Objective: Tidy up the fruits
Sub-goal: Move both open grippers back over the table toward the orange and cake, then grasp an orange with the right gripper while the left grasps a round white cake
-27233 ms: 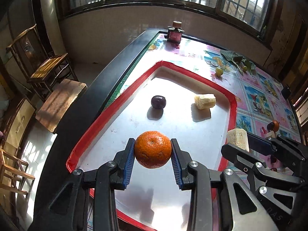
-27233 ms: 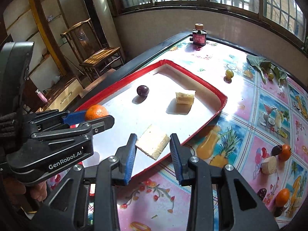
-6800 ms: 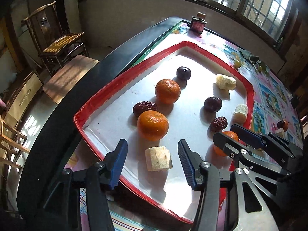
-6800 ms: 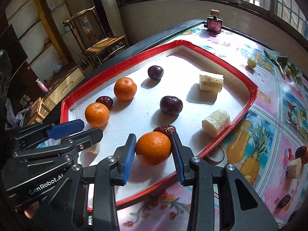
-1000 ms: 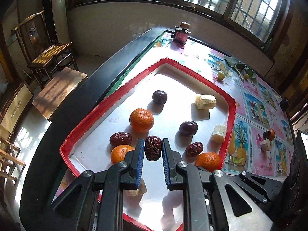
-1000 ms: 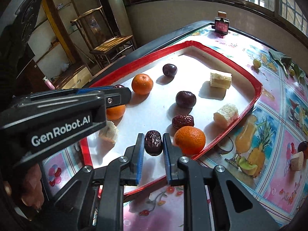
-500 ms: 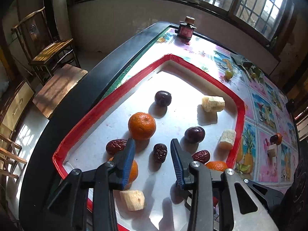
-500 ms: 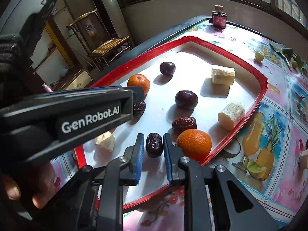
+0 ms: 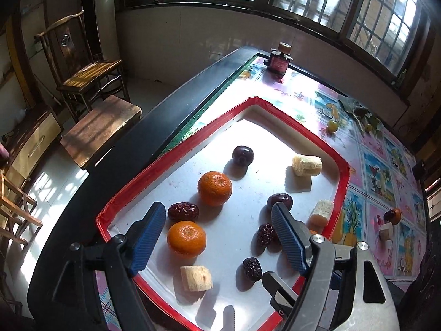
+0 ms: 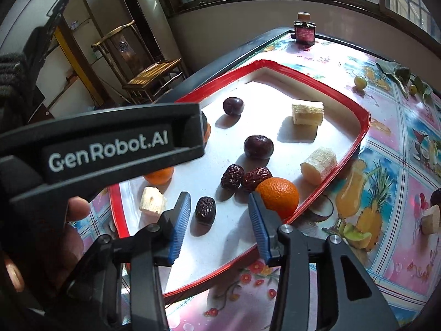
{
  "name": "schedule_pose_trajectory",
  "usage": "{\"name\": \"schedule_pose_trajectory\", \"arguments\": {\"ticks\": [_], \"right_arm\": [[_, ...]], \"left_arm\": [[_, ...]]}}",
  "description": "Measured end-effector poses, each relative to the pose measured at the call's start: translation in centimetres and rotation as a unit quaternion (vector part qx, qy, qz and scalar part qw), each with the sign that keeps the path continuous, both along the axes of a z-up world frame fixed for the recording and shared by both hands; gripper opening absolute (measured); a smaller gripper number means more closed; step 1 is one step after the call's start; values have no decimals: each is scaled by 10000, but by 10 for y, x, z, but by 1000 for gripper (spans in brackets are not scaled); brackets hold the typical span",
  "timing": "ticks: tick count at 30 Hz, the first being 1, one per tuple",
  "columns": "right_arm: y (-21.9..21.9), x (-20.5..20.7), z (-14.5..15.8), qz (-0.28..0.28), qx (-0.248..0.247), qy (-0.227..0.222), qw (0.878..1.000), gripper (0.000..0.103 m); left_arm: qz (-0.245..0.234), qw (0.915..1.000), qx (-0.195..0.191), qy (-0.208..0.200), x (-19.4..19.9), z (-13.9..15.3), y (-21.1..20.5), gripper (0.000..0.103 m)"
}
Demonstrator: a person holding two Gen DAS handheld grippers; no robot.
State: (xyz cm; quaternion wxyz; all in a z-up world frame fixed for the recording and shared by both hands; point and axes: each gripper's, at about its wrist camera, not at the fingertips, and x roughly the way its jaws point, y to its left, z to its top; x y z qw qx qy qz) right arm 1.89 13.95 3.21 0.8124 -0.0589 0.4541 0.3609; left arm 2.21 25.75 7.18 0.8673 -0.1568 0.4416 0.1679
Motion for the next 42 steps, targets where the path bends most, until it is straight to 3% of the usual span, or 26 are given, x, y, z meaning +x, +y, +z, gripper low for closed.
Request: {"name": "schedule_pose_trajectory", "arguments": {"ticks": [9,20,26,34,36,38,42], "right_arm": [[-76,11,10,-777,251,110,9966,49],[-247,74,20,-2095,0,-298,9774,51],[-259,107,-2,-1507,-610,-401,9859,52],[-248,130,-19,-495,-621,-480,9957,52],[-247,134,-20,-362,-589,-483,9964,48],[-245,136,-20,-221,-564,-506,9969,37],[-251,134,-18,-308,-532,-511,9968,36]], "left_arm": [[-6,9999,49,-92,-6,8,-34,79],[-1019,9943,319,54,12,5,-144,79],[-1309,9901,447,230,23,-5,-187,79],[-1249,9892,665,381,29,-15,-208,79],[-1262,9890,661,393,33,-17,-213,79],[-1338,9886,614,329,36,-16,-219,79],[-1580,9849,650,289,49,-20,-239,79]]}}
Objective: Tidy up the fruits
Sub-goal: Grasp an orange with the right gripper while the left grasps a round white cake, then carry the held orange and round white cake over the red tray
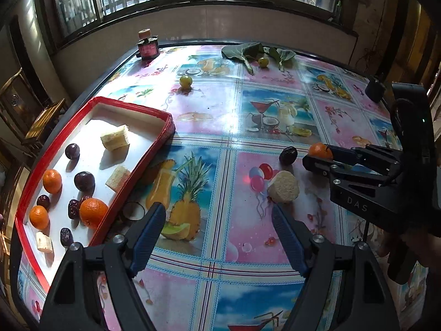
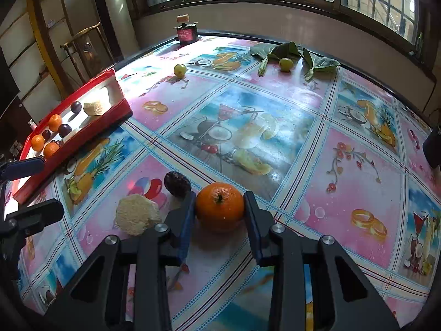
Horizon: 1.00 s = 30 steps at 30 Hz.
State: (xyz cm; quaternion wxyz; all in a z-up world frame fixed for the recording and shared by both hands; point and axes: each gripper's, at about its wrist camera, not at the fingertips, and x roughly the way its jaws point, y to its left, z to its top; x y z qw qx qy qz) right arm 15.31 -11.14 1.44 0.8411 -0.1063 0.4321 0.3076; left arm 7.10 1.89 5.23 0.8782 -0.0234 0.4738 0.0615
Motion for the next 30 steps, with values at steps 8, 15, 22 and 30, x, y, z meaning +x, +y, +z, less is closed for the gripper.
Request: {"name": "schedule_pose_trajectory", "arguments": {"ticks": [8,15,22,30], "right_arm": [[-35,-10,-3,-254,118,137,9995,36],[-38,-10,-3,-383,199,100,9990,36],[-36,-19,-3,-564,76,-57,9984,36],[-37,-41,1,-773,-25,20,9970,36]], "left_arm": [[-267,9996,-2,100,35,-18,-27,79],[-356,9988,-69,334,49,-35,-36,70],[-422,9985,-147,308,44,-33,-32,30],[-302,9991,-146,252,16,-33,-17,30]]}}
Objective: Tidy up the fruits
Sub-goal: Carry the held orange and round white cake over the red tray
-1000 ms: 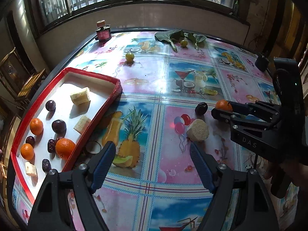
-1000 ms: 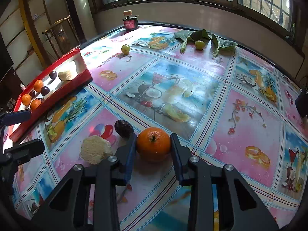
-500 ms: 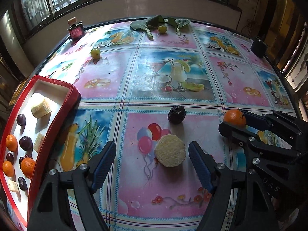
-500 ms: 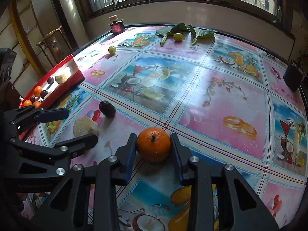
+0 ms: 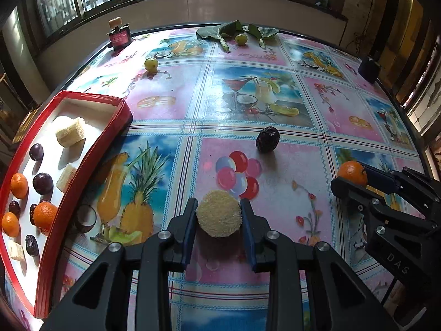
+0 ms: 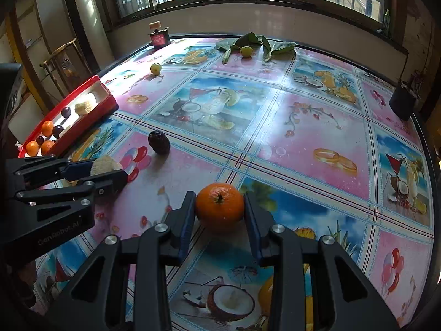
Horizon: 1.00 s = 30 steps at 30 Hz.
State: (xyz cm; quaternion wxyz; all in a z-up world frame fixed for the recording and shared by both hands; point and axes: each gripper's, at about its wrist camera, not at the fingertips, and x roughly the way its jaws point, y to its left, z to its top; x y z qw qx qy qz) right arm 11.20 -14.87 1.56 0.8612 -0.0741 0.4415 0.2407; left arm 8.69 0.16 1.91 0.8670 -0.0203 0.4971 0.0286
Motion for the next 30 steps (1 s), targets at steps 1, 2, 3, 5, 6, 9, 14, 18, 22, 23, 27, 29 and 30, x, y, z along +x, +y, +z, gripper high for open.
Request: {"name": "schedule_pose_trajectory", "arguments": {"ticks": [1,2,3,5,6,9,14,18,22,23,27,29,30], "right_arm": [[-1,-4,1,-30,-6,22,10000,36],[-1,-9,1,-53,-12,36,10000,36],[-1,-14,2,-69,-16,52,10000,36],[-2,-26,2,-119,-12,93,9999,36],[-2,-33,3,-162,-17,109,9998,36],[-3,-53,2,-240,-2,192,9995,36],[-1,-86,2,-374,-31,289,9989,36],[2,-105,3,-483,15,318,9983,36],[5,-121,7,-569,105,314,9978,36],[6,-125,7,-589,124,307,9977,36],[15,-133,9,-626,131,298,9975,36],[20,-137,8,-638,147,329,9973,36],[22,-138,8,-644,153,340,9972,36]], "left_arm": [[2,10000,-7,0,-5,0,2,30],[4,10000,-37,0,-10,1,5,30],[22,10000,-68,13,-15,1,8,30],[46,9999,-142,35,-26,2,13,30],[44,9999,-157,14,-32,3,16,30],[-19,9999,-139,-62,-50,7,20,30],[-86,9998,-126,-142,-73,13,31,30],[-84,9997,-197,-128,-84,13,39,30],[-134,9996,-191,-146,-95,15,46,30],[-139,9996,-171,-151,-97,15,47,30],[-188,9994,-217,-205,-106,19,54,30],[-206,9992,-247,-233,-109,22,59,30],[-208,9991,-270,-249,-111,23,62,30]]}}
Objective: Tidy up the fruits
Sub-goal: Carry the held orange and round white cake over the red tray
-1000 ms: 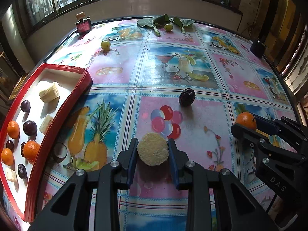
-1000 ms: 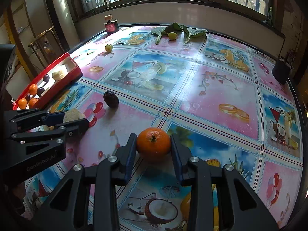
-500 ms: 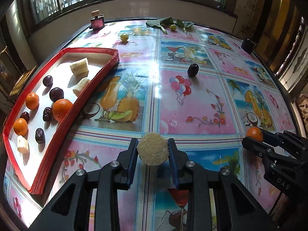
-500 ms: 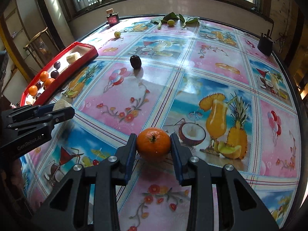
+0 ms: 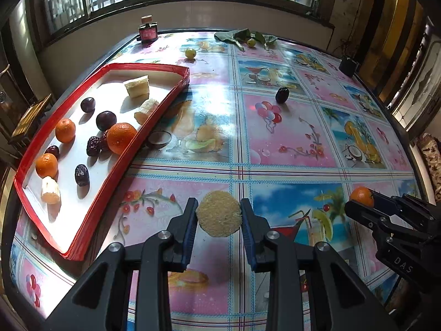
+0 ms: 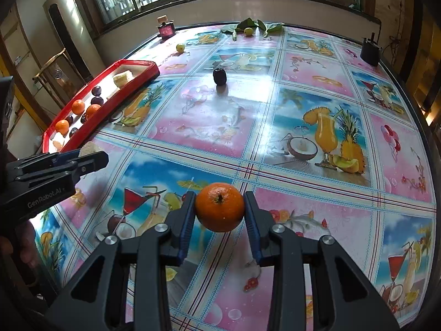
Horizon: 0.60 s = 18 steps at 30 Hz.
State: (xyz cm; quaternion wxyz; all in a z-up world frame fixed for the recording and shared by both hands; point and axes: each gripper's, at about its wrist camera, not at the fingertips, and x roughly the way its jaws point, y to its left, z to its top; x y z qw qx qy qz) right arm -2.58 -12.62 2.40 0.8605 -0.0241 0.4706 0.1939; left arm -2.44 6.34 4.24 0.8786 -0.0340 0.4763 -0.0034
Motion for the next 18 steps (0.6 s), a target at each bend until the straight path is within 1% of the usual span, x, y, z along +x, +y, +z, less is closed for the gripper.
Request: {"name": "schedule_pose_trajectory", "arguments": {"ticks": [10,18], "right_arm": [[44,-2,6,261,104,-21,9996,37],[93,5,18,670,306,-110,9972,37]], "left_arm": [[143,9997,-124,-164,-15,13,31,30],[500,9980,-182,-328,-20,27,70,30]]}}
